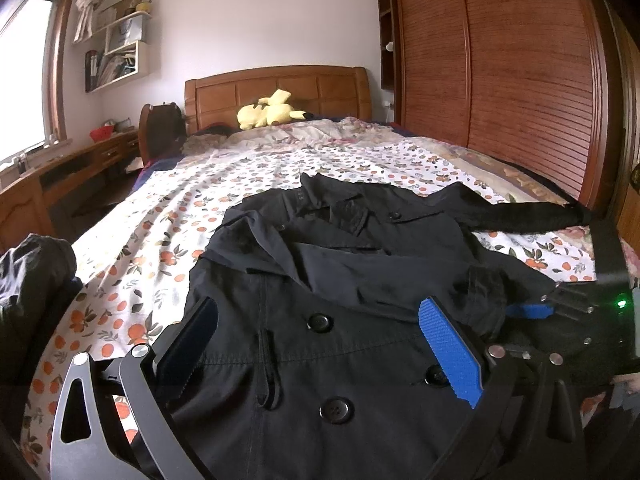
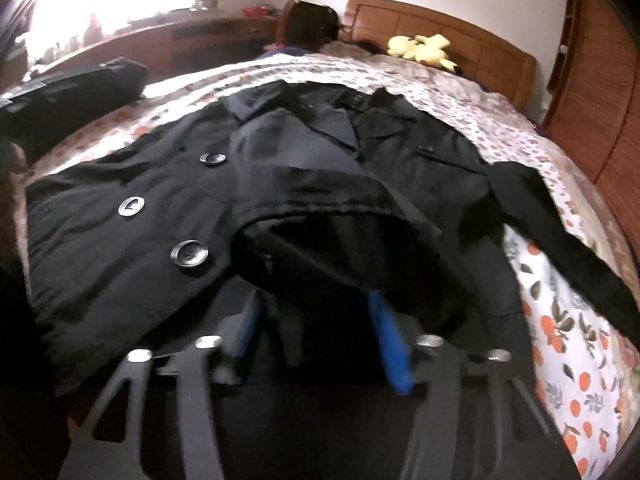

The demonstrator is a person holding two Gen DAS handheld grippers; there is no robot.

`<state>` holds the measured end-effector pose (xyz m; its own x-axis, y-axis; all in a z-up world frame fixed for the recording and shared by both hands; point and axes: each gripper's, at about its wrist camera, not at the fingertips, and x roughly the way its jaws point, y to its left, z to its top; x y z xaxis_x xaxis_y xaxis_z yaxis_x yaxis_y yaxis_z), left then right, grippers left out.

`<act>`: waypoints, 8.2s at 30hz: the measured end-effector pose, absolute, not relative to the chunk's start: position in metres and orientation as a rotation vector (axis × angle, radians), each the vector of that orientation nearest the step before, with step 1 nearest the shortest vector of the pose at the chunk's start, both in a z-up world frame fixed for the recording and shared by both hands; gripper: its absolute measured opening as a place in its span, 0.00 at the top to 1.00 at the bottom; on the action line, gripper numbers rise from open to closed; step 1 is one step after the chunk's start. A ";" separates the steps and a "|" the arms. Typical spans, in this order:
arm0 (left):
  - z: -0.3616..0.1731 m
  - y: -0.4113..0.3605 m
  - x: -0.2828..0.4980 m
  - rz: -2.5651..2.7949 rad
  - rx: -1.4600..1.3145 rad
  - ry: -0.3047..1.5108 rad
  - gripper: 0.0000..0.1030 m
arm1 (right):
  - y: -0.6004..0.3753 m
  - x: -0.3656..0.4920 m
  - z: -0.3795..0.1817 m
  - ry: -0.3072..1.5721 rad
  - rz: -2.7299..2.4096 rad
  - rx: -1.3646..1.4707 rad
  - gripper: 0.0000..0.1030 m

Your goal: Fold large clothes

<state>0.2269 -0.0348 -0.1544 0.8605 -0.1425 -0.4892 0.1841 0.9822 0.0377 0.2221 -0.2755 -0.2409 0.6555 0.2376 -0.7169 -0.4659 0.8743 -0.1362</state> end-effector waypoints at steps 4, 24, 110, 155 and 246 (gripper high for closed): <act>-0.150 -0.030 0.221 -0.181 0.075 0.499 0.02 | -0.281 0.216 -0.229 0.736 0.410 -0.293 0.97; -0.133 0.000 0.198 -0.182 0.063 0.473 0.02 | -0.294 0.191 -0.147 0.675 0.387 -0.186 0.97; -0.153 -0.108 0.255 -0.281 0.057 0.487 0.02 | -0.421 0.368 -0.115 0.476 0.101 -0.208 0.98; -0.115 -0.008 0.183 -0.175 0.040 0.424 0.02 | -0.436 0.357 -0.205 0.845 -0.038 -0.117 0.39; -0.208 0.028 0.220 -0.124 0.088 0.789 0.44 | -0.280 0.259 -0.231 0.747 0.417 -0.229 0.47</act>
<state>0.2205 0.0276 -0.2080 0.6977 -0.0776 -0.7121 0.1437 0.9891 0.0330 0.2591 -0.2799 -0.2312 0.6571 0.2844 -0.6981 -0.4447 0.8940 -0.0544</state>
